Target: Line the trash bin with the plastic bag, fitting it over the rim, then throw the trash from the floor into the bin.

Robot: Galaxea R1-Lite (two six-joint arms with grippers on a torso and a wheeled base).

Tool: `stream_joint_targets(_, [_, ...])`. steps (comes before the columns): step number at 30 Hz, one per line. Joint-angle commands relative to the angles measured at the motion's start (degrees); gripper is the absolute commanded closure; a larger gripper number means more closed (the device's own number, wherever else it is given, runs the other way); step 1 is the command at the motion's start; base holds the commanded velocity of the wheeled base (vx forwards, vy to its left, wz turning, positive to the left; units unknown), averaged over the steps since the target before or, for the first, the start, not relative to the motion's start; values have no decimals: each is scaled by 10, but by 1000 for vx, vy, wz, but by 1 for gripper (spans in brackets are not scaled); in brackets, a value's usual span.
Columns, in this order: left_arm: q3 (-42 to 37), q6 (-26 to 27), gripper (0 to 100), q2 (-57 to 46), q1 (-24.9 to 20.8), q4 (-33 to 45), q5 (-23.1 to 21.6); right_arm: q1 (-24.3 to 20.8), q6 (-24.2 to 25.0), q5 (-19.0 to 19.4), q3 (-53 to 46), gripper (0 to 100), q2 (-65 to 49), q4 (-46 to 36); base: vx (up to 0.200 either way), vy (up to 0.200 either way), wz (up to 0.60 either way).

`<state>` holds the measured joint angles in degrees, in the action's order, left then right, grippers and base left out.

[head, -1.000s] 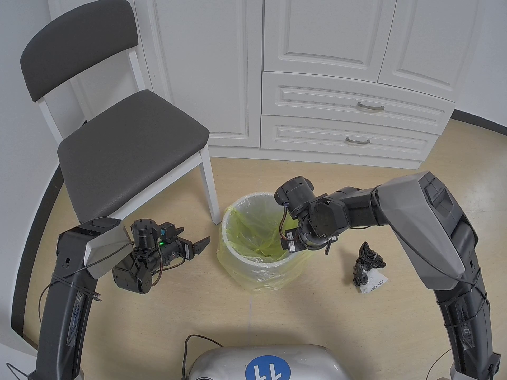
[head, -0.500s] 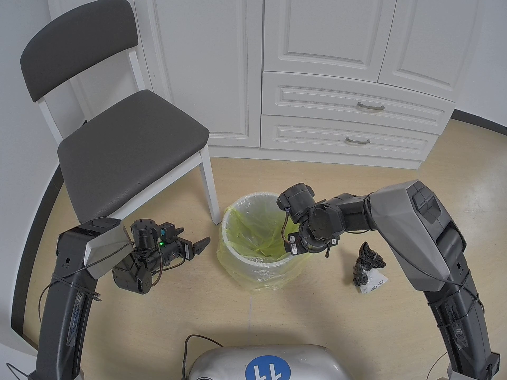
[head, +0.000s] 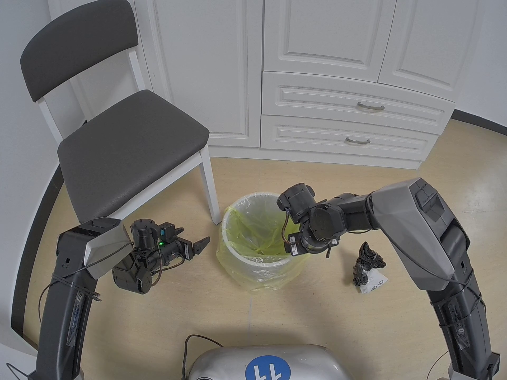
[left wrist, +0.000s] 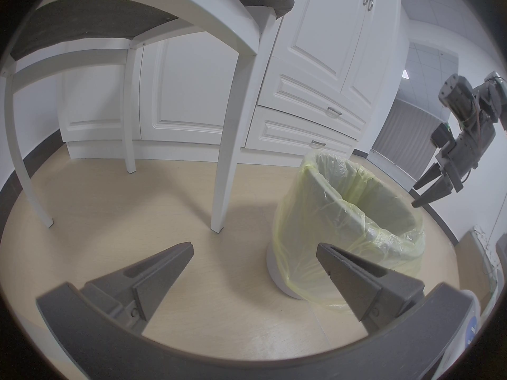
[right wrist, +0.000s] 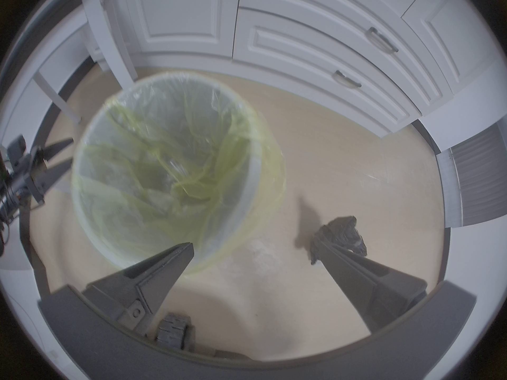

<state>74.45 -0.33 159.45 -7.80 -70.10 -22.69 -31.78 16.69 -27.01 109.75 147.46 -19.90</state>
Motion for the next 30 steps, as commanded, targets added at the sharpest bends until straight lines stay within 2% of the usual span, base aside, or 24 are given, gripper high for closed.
stream_joint_targets(1, [0,0,0,1,0,0,0,-13,3,1,15,0,5,24,0,0,0])
stream_joint_targets(6, [0,0,0,1,0,0,0,-30,3,0,19,0,27,81,0,0,0])
stream_joint_targets(13, [0,0,0,1,0,0,0,-50,20,-1,17,0,56,82,0,0,0])
stream_joint_targets(23, [0,0,0,1,0,0,0,-72,21,-2,-19,0,49,83,0,0,0])
stream_joint_targets(30, [0,4,0,2,2,-2,0,-69,32,-11,-4,0,29,83,0,0,0])
